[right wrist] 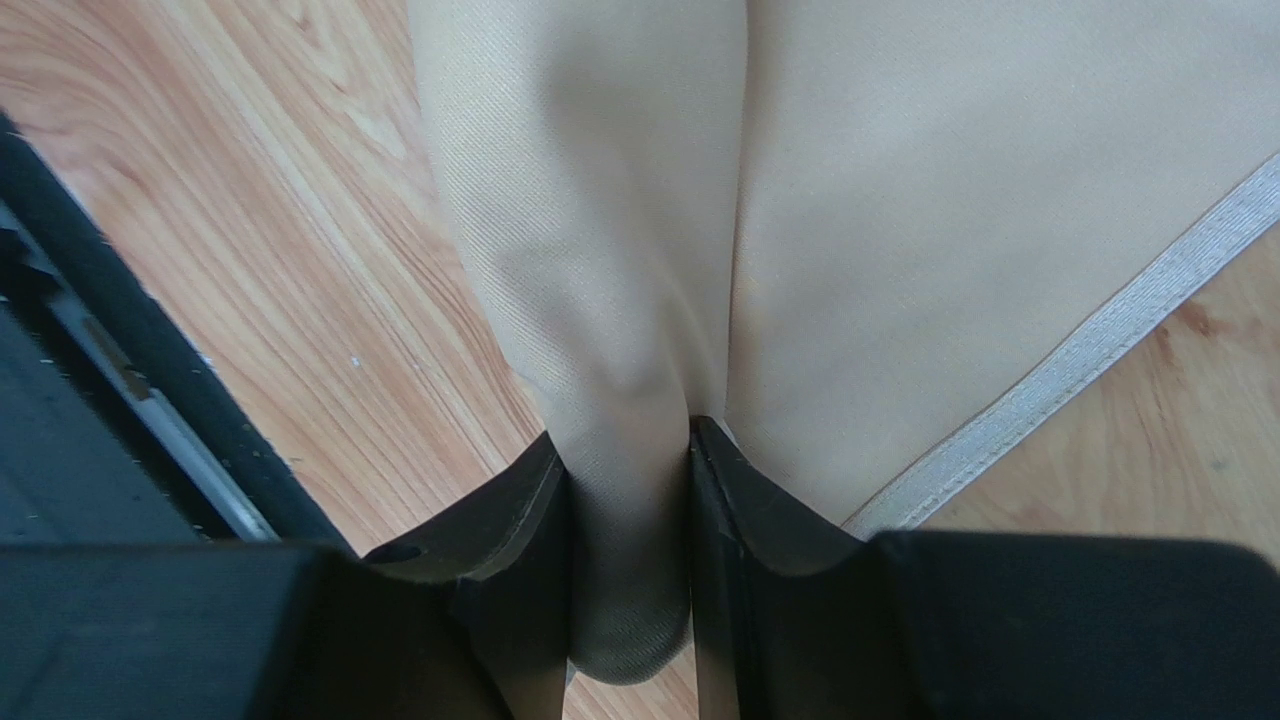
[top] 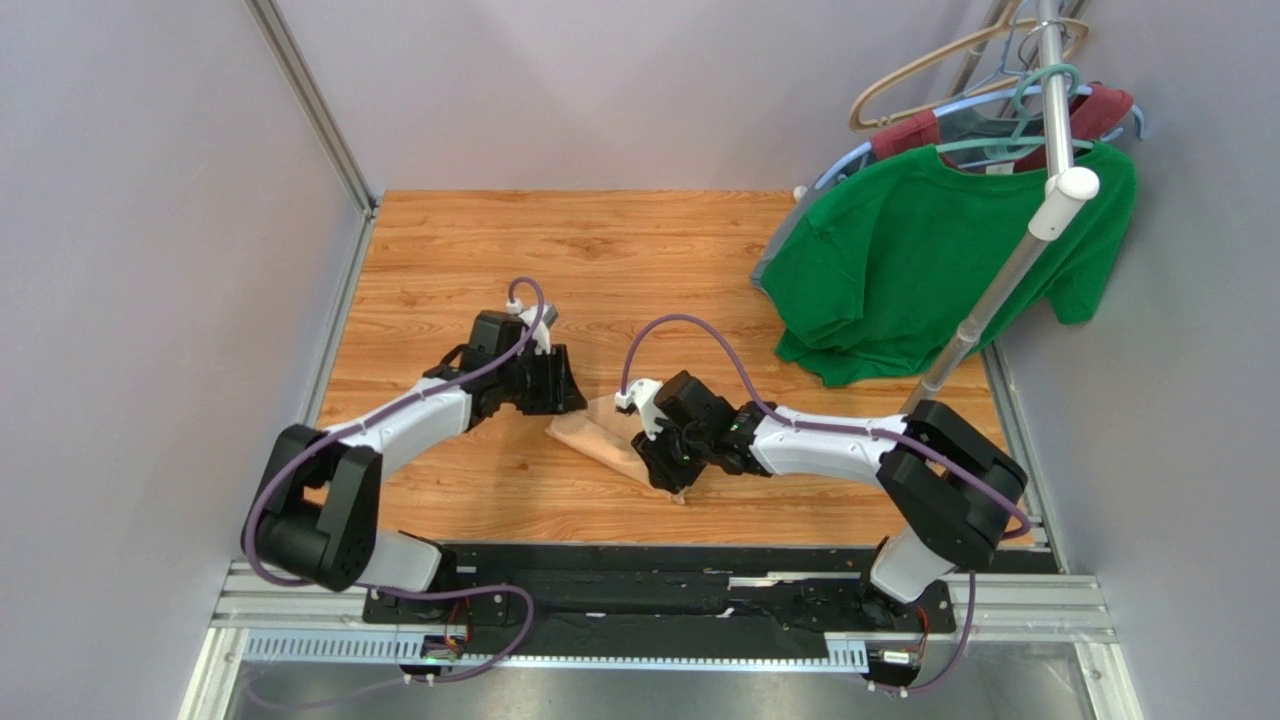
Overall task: Fold the napkin, place the utensils inside, and roll it up
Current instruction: Roll the napkin with the utensil
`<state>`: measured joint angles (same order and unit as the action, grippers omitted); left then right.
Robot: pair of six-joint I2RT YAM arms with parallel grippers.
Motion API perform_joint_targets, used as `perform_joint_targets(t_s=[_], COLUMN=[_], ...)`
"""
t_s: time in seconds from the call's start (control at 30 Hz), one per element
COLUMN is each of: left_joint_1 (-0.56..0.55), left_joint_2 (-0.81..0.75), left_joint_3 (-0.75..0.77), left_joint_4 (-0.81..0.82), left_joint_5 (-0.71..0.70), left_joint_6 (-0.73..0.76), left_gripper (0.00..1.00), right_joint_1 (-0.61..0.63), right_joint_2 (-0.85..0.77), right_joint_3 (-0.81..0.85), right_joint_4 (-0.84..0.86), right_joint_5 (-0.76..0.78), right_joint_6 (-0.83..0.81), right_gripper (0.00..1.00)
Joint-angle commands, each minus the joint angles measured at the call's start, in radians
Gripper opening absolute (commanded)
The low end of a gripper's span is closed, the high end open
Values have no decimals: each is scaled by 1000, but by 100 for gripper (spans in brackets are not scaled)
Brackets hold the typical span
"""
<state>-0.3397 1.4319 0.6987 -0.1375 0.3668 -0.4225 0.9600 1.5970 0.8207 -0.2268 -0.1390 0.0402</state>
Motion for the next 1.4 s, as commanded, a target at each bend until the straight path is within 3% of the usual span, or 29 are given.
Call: perform_joint_targets(t_s=[0.0, 0.13, 0.33, 0.77, 1.0, 1.23, 1.37], left_joint_1=[10, 21, 22, 24, 24, 24, 24], left_joint_2=[-116, -201, -293, -685, -662, -591, -551], left_joint_3=[-13, -68, -189, -409, -386, -386, -387], left_joint_4=[56, 119, 228, 247, 171, 202, 216], left_joint_5=[-57, -92, -104, -229, -230, -183, -181], left_joint_6=[-10, -10, -27, -62, -85, -125, -131], left_gripper=[52, 54, 54, 59, 57, 52, 43], right_joint_1=[-61, -133, -188, -216, -224, -230, -230], right_joint_2=[76, 132, 211, 273, 287, 293, 297], right_joint_3=[-55, -55, -28, 28, 47, 60, 67], right_joint_4=[26, 52, 46, -29, -51, -69, -78], right_joint_5=[-226, -374, -465, -458, -459, -456, -448], right_joint_6=[36, 55, 75, 70, 66, 67, 64], right_gripper=[25, 24, 21, 18, 17, 17, 17])
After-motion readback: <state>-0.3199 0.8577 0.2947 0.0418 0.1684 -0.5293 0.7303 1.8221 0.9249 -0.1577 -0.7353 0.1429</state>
